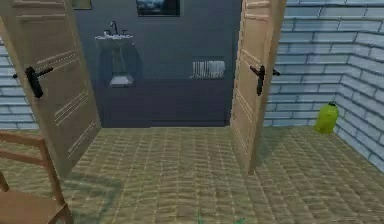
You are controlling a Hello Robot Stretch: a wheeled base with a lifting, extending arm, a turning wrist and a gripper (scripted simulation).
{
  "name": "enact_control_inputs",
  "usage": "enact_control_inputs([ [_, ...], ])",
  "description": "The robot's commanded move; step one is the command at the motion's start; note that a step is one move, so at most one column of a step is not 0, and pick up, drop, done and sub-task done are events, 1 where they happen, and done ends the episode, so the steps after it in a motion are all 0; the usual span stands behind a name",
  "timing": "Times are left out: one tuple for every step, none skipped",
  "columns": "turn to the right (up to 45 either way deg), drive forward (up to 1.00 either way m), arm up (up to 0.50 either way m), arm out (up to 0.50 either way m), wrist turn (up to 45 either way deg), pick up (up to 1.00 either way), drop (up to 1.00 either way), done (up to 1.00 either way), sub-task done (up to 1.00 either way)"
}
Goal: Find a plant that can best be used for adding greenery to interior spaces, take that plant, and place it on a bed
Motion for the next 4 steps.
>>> enact_control_inputs([
  [0.0, 0.85, 0.0, 0.0, 0.0, 0.0, 0.0, 0.0, 0.0],
  [-45.0, 0.0, 0.0, 0.0, 0.0, 0.0, 0.0, 0.0, 0.0],
  [0.0, 0.45, 0.0, 0.0, 0.0, 0.0, 0.0, 0.0, 0.0],
  [42.0, 0.0, 0.0, 0.0, 0.0, 0.0, 0.0, 0.0, 0.0],
])
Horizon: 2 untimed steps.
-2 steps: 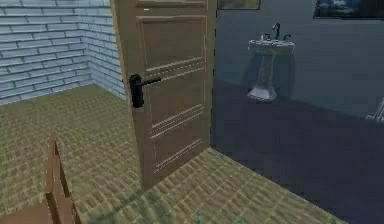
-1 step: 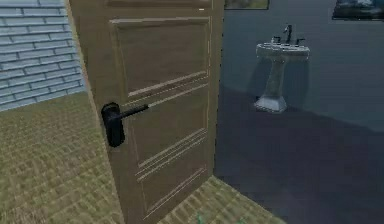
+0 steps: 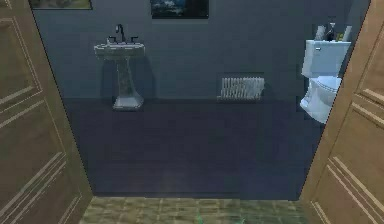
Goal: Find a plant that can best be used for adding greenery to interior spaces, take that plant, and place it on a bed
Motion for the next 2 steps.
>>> enact_control_inputs([
  [0.0, 0.3, 0.0, 0.0, 0.0, 0.0, 0.0, 0.0, 0.0],
  [-45.0, 0.0, 0.0, 0.0, 0.0, 0.0, 0.0, 0.0, 0.0],
])
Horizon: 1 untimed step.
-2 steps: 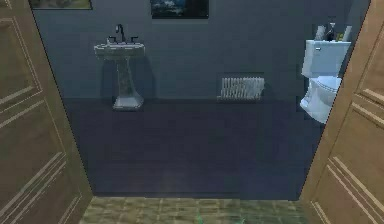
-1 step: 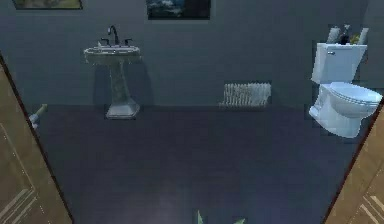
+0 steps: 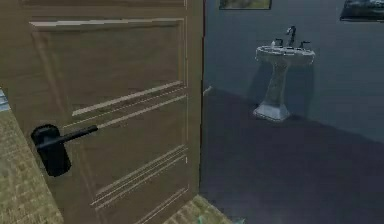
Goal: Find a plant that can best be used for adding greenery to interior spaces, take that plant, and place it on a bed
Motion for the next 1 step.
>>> enact_control_inputs([
  [-45.0, 0.0, 0.0, 0.0, 0.0, 0.0, 0.0, 0.0, 0.0],
])
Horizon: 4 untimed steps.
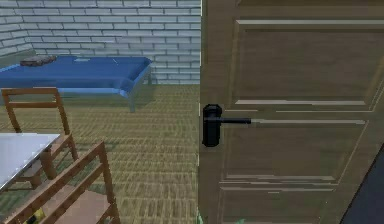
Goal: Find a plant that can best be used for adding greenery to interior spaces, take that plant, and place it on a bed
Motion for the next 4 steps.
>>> enact_control_inputs([
  [-12.0, 0.0, 0.0, 0.0, 0.0, 0.0, 0.0, 0.0, 0.0],
  [0.0, 1.0, 0.0, 0.0, 0.0, 0.0, 0.0, 0.0, 0.0],
  [-18.0, 0.0, 0.0, 0.0, 0.0, 0.0, 0.0, 0.0, 0.0],
  [0.0, 0.05, 0.0, 0.0, 0.0, 0.0, 0.0, 0.0, 0.0],
])
